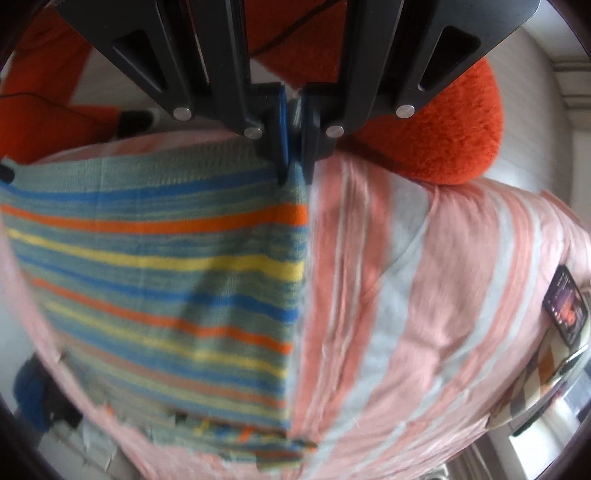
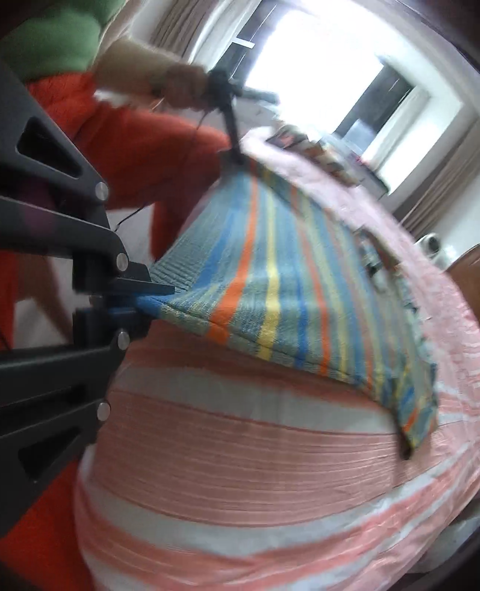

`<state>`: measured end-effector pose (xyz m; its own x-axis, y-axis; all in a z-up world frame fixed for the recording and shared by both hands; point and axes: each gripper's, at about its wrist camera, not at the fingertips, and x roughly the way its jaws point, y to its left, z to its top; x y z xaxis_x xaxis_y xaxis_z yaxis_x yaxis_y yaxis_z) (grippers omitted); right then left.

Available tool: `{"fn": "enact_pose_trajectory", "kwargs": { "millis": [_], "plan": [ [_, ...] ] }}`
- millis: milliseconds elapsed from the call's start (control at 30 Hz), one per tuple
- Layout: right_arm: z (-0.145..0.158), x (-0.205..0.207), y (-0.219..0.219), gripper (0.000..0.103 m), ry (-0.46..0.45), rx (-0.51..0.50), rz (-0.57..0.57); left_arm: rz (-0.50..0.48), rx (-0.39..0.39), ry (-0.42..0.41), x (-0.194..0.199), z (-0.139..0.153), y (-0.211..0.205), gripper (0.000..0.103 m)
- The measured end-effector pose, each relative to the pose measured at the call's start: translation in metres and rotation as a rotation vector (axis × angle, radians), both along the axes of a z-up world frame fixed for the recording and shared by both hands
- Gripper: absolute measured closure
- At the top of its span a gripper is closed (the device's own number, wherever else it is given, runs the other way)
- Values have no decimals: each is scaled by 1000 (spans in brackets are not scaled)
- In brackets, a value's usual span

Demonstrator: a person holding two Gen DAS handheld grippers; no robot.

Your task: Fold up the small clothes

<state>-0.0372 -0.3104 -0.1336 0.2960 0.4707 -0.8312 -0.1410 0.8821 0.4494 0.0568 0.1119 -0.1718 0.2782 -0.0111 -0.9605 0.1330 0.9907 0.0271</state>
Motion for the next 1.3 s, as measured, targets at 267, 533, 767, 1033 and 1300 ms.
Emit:
{"fn": "enact_pose_trajectory", "kwargs": {
  "millis": [267,533,767,1033,1300],
  "plan": [
    [-58,19,-11,100,76,-40,-122,62,61,53,30,-38,-21,100],
    [-60,10,-27,100,74,-3,-138,66,77,25,24,-41,-31,98],
    [-59,0,-35,88,115,7,-152,49,69,24,-2,-34,-33,71],
    [-29,-23,-53,59,162,-210,-167,31,68,-127,-30,18,-53,48],
    [70,55,-66,57,-281,-638,-83,282,-34,-524,10,71,-31,9]
  ]
}}
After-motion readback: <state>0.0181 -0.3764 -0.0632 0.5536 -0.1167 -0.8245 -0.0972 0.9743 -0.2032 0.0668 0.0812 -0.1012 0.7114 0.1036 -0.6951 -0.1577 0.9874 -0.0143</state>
